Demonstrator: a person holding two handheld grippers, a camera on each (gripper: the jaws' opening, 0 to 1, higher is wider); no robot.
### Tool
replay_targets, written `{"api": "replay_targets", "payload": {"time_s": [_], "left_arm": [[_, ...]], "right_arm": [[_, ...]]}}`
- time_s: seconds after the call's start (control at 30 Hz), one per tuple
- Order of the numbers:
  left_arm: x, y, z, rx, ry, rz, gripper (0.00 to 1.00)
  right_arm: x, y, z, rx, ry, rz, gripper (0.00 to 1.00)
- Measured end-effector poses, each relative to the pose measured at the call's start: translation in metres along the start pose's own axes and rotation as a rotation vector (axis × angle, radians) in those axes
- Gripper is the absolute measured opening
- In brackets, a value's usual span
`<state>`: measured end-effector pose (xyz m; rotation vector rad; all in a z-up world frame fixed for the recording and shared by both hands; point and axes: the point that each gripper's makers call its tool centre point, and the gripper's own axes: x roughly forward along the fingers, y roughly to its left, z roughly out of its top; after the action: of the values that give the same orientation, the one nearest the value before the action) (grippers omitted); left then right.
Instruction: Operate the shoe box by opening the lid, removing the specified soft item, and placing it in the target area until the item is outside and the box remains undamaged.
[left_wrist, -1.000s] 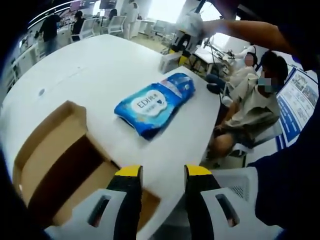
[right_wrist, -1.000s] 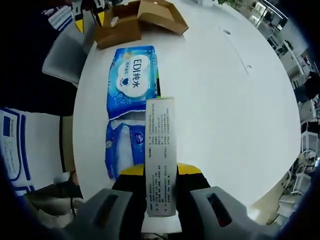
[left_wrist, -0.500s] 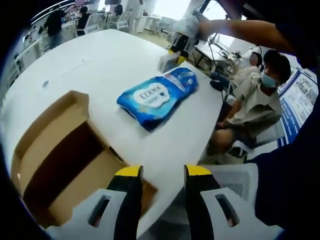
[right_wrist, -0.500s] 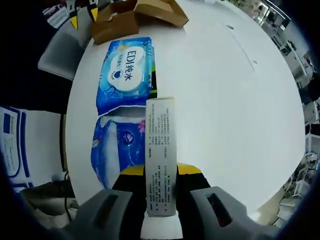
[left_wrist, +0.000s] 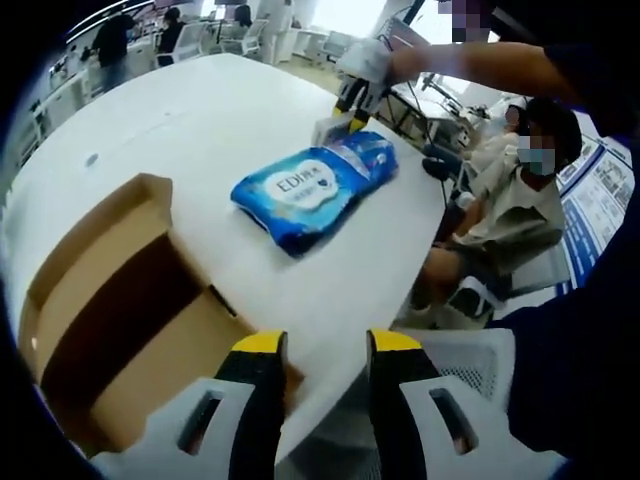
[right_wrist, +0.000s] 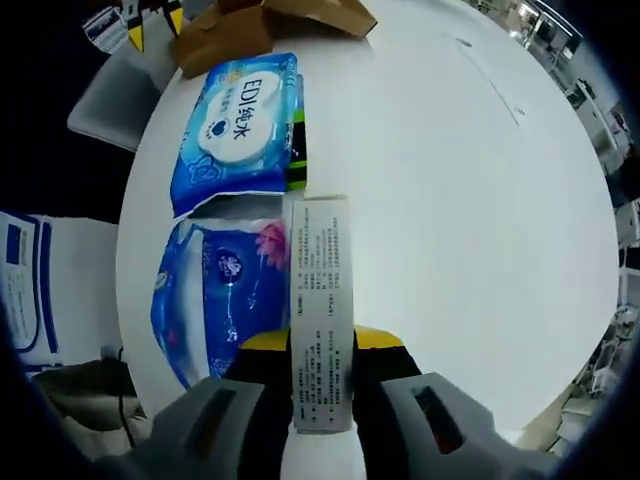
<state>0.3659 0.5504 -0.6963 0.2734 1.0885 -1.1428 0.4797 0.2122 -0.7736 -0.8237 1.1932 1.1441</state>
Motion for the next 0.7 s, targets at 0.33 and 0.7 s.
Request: {"api": "replay_targets", "payload": {"time_s": [0.33, 0.7], "left_arm": [[0.003, -0.002, 0.002, 0.01, 0.009, -0.009, 0.3], [0.004, -0.005, 0.005, 0.014, 0.003, -0.019, 0.3]], "right_arm": [[-0.001, -0.004, -0.007, 0.022, 0.007, -0.004, 0.21], [-0.02, -0.001, -0.004, 0.038, -0.04, -0.034, 0.29]]}}
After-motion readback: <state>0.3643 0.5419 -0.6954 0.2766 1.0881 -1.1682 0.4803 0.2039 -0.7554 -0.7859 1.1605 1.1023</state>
